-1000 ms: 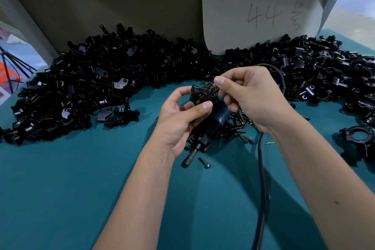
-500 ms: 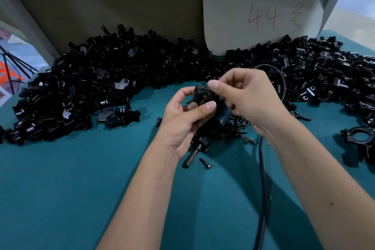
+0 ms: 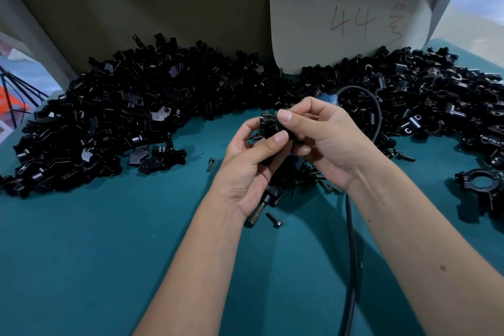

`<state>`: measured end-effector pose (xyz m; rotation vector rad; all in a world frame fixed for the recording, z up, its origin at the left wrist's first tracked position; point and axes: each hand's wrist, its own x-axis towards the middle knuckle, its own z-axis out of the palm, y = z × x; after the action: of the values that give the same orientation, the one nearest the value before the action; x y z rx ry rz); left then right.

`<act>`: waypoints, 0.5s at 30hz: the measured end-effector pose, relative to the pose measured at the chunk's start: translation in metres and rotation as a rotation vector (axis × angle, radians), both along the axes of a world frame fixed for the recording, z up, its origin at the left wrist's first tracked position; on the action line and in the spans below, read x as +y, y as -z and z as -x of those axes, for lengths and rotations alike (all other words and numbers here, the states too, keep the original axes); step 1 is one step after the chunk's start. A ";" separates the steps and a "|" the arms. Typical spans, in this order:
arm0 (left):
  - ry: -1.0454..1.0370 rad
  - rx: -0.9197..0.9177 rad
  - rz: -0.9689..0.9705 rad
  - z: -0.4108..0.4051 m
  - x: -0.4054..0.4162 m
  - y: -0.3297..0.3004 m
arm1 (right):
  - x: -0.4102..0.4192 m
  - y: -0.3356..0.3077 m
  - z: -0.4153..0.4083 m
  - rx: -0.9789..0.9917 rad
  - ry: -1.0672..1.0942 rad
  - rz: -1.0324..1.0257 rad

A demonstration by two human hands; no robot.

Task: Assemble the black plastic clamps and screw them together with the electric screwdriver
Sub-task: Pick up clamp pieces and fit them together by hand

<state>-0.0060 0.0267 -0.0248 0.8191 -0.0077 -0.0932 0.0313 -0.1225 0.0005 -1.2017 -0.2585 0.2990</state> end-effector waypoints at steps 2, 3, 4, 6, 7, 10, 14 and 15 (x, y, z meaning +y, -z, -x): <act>-0.017 0.011 0.020 -0.001 0.002 -0.001 | -0.001 0.000 0.000 0.006 -0.054 -0.025; -0.026 0.020 0.032 -0.001 0.003 -0.001 | -0.002 -0.001 0.001 0.014 -0.065 -0.027; -0.032 0.026 0.039 -0.001 0.005 -0.002 | -0.001 -0.001 0.001 0.016 -0.058 -0.026; -0.029 0.023 0.033 -0.001 0.005 -0.001 | 0.001 -0.002 0.002 0.004 -0.017 -0.016; -0.022 0.014 0.023 0.000 0.005 -0.001 | 0.003 -0.003 0.002 0.002 0.009 -0.009; -0.003 0.003 -0.009 0.001 0.001 -0.001 | 0.004 -0.001 0.002 -0.001 0.047 -0.007; -0.018 0.007 0.029 0.000 0.005 -0.002 | 0.002 -0.003 0.003 0.007 -0.031 -0.040; -0.022 0.003 0.027 -0.001 0.006 -0.002 | 0.003 -0.004 0.004 0.005 -0.027 -0.037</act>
<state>-0.0051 0.0329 -0.0226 0.7919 0.0026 -0.0734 0.0276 -0.1193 0.0043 -1.1613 -0.2753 0.3191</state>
